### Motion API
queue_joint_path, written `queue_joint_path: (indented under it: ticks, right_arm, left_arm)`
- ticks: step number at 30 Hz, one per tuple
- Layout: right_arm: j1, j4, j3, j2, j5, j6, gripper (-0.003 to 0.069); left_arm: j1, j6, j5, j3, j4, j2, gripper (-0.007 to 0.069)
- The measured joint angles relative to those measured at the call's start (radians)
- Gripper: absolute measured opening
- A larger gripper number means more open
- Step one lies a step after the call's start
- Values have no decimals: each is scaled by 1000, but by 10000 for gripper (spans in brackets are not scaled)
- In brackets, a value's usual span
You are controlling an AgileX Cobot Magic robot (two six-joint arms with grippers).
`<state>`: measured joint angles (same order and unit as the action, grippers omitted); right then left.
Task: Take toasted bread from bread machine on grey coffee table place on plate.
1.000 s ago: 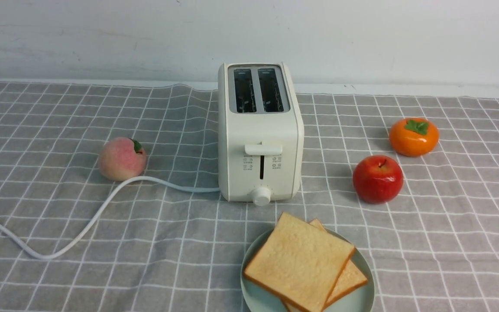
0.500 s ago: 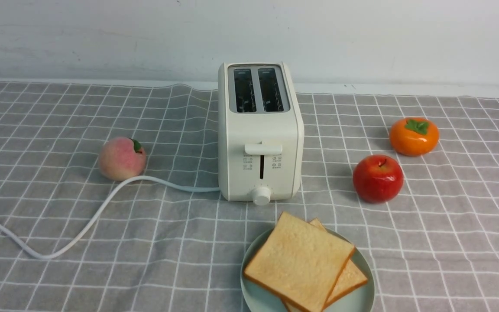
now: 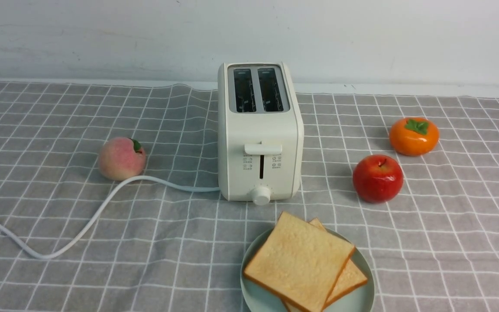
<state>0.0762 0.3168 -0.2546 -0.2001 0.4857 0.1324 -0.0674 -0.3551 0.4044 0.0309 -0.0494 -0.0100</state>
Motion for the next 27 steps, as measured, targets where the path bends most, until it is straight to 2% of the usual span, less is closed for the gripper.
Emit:
queue_joint_path:
  ticks: [5,10,15,27]
  right_arm:
    - [-73,-25,1,49,0,7,69]
    - [-127,-133,69,131,-6,29,75]
    - [-149,-217,240,210,-1,30,82]
    - [-143,-172,265,211,-79,30,98]
  left_arm:
    - [0,0,0,0,0,0,11]
    - [0,0,0,0,0,0,17]
    - [0,0,0,0,0,0,17]
    - [0,0,0,0,-1,-1,29]
